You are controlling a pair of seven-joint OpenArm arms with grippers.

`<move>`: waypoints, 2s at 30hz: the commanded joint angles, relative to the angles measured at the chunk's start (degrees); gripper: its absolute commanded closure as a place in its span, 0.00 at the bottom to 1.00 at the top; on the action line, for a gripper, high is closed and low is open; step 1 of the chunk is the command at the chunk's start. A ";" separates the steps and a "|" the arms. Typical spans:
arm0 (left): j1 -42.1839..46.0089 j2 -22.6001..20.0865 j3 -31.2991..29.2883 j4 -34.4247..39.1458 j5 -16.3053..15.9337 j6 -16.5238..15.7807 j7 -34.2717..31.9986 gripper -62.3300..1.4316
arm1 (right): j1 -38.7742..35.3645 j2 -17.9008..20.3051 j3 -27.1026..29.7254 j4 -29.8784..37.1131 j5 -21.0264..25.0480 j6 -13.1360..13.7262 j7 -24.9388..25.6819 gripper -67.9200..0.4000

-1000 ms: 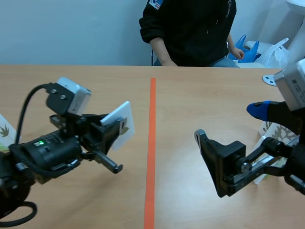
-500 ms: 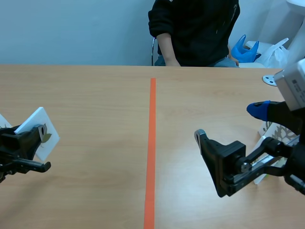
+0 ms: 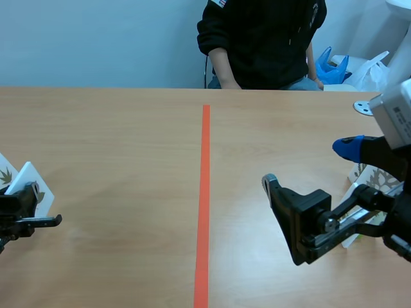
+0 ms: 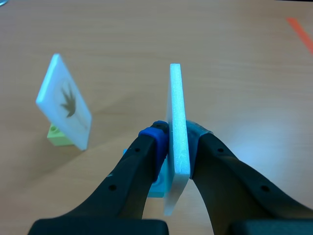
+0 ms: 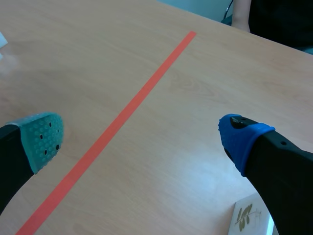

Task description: Sort the leaf by its shape. The table is split by an orange tape line. A compound leaf with several leaflets goes to the left side, a simple leaf with one blade goes to the right side. Return to the home posture when a red brick is placed on the table.

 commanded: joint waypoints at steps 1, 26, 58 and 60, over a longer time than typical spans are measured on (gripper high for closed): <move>-1.14 -0.24 -0.07 0.02 -0.39 0.74 -2.12 0.93 | 0.52 0.00 0.17 0.42 0.50 0.02 0.87 0.01; -7.48 -1.11 -3.23 -14.78 -3.17 1.05 -9.01 0.60 | 0.52 -0.02 0.17 0.42 0.50 0.00 0.90 0.01; 16.50 -8.35 -1.68 31.39 -7.10 -23.28 5.79 0.00 | 0.52 -0.02 3.82 0.42 0.52 0.02 1.07 0.00; 17.31 -8.35 -0.39 33.79 -7.08 -23.28 8.31 0.00 | 0.52 -0.02 3.96 0.42 0.70 0.02 1.09 0.00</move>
